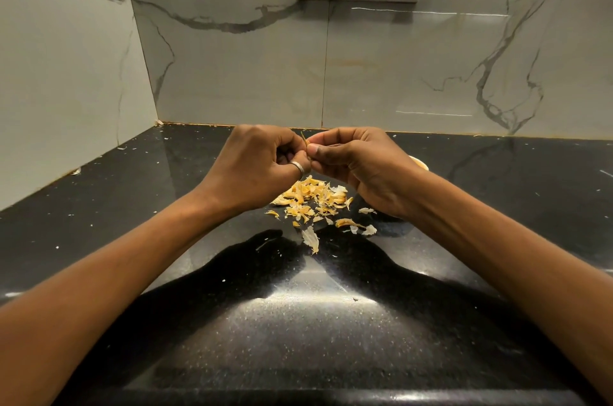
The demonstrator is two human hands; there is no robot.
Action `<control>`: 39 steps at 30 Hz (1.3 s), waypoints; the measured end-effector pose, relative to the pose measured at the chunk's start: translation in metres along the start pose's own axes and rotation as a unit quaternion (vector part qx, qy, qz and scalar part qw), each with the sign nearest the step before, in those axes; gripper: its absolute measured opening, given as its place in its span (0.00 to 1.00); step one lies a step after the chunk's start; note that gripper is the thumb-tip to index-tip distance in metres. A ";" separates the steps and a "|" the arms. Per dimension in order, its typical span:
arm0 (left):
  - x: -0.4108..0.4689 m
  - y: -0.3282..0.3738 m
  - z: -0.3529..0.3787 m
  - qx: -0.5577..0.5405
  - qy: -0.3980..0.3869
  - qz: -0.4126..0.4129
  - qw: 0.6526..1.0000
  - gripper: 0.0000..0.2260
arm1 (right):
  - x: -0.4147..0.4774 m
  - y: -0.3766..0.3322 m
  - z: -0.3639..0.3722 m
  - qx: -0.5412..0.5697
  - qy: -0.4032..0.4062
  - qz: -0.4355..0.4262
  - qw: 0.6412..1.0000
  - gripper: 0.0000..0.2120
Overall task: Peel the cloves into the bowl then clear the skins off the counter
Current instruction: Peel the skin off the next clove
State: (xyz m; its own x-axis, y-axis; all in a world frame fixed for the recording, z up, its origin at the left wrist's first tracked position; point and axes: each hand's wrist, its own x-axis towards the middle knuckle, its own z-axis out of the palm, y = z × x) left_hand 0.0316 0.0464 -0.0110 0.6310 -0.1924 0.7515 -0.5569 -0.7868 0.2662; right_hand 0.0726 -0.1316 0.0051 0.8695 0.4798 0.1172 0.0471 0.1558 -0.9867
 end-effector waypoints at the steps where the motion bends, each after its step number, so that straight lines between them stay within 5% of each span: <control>1: 0.000 0.000 0.000 0.000 0.001 -0.002 1.000 0.07 | 0.000 -0.001 0.000 0.007 -0.003 0.004 1.000 0.07; 15: 0.005 -0.006 -0.009 0.026 0.080 -0.074 0.994 0.03 | 0.000 -0.005 -0.002 0.000 0.003 0.035 0.999 0.06; 22: 0.003 -0.005 -0.005 0.036 0.042 -0.013 0.998 0.11 | 0.004 -0.003 -0.005 -0.037 0.005 0.031 0.999 0.07; 26: 0.003 -0.006 -0.006 0.040 0.024 0.021 0.999 0.06 | 0.004 -0.002 -0.004 -0.073 0.000 0.027 0.997 0.08; 39: 0.002 -0.012 -0.001 0.045 -0.020 0.005 0.999 0.06 | 0.001 0.002 -0.004 -0.200 0.009 -0.022 0.980 0.06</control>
State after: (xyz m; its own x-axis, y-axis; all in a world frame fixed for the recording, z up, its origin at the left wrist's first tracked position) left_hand 0.0387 0.0562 -0.0125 0.6481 -0.2218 0.7285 -0.5133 -0.8340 0.2027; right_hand 0.0758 -0.1337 0.0028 0.8708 0.4639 0.1624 0.2702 -0.1758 -0.9466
